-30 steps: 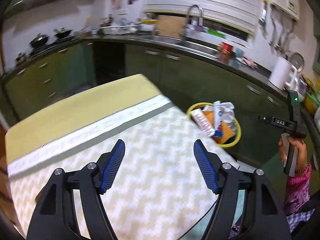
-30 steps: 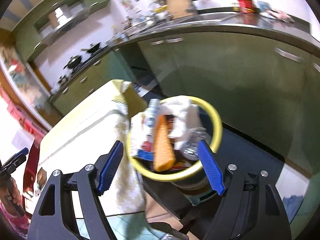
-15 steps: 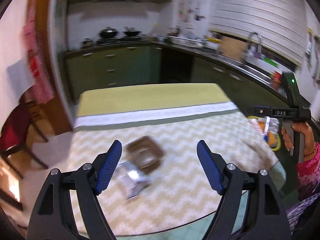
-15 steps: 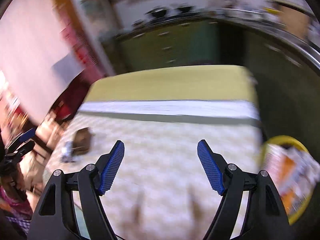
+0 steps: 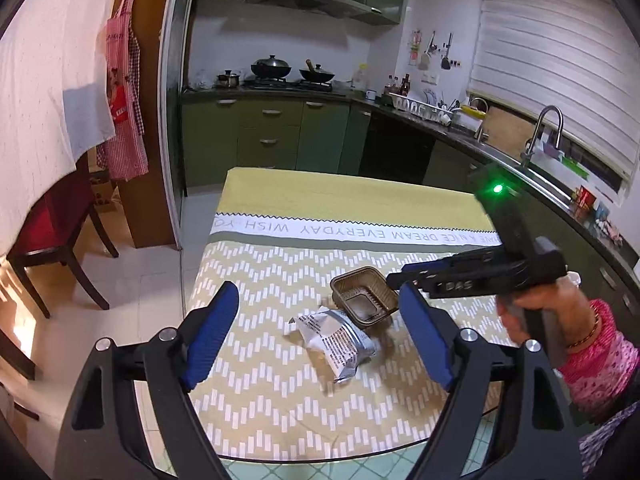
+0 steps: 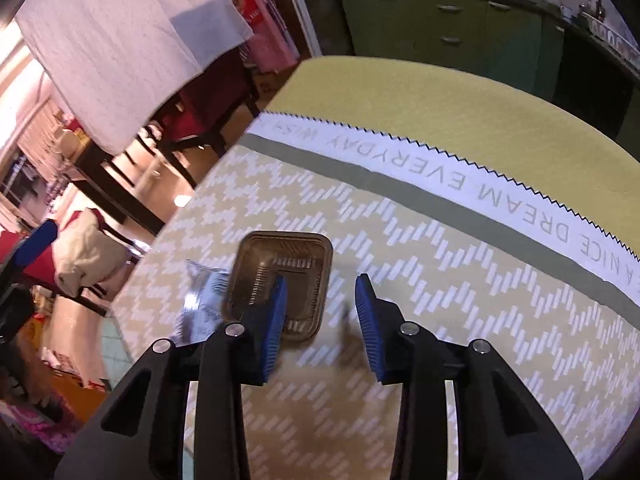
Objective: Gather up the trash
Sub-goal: 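Grasp the brown plastic tray with the right gripper and lift it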
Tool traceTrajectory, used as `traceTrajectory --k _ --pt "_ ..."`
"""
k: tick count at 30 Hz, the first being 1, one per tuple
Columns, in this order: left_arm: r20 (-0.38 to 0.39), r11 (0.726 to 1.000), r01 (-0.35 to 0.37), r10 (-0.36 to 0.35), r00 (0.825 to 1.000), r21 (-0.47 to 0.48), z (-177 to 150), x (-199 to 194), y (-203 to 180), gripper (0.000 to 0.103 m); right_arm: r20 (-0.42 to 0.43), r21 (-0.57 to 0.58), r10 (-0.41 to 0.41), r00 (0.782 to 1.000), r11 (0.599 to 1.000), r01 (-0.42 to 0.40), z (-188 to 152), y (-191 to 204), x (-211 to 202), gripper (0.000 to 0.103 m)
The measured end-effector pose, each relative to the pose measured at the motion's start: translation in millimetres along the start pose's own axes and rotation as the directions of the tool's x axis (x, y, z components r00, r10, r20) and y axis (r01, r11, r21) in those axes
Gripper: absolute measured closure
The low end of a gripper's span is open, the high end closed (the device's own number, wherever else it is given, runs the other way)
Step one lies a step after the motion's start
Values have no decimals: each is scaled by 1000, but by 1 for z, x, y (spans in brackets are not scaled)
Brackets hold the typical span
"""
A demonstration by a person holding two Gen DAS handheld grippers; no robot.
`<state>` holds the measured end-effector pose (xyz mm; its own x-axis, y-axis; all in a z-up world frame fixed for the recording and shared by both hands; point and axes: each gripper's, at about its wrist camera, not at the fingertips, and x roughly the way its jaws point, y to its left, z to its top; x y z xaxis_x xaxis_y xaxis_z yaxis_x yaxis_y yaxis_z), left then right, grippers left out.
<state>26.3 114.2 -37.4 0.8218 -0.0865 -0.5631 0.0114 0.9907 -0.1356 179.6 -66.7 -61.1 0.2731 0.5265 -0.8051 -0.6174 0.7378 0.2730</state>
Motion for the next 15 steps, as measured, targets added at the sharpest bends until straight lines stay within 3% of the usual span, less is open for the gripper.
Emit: traceTrajectory --k 5,11,15 --pt "-7 1000 10 -10 1000 -18 -5 5 5 25 -26 3 -36 999 999 36 -3 -3 18 71" --pt "-23 1000 13 -13 1000 -13 -10 10 3 25 -30 -7 -58 998 998 58 -6 -3 33 97" --pt "-25 1000 18 -18 1000 -11 -10 11 1 25 1 2 -47 999 999 47 -7 -6 20 97"
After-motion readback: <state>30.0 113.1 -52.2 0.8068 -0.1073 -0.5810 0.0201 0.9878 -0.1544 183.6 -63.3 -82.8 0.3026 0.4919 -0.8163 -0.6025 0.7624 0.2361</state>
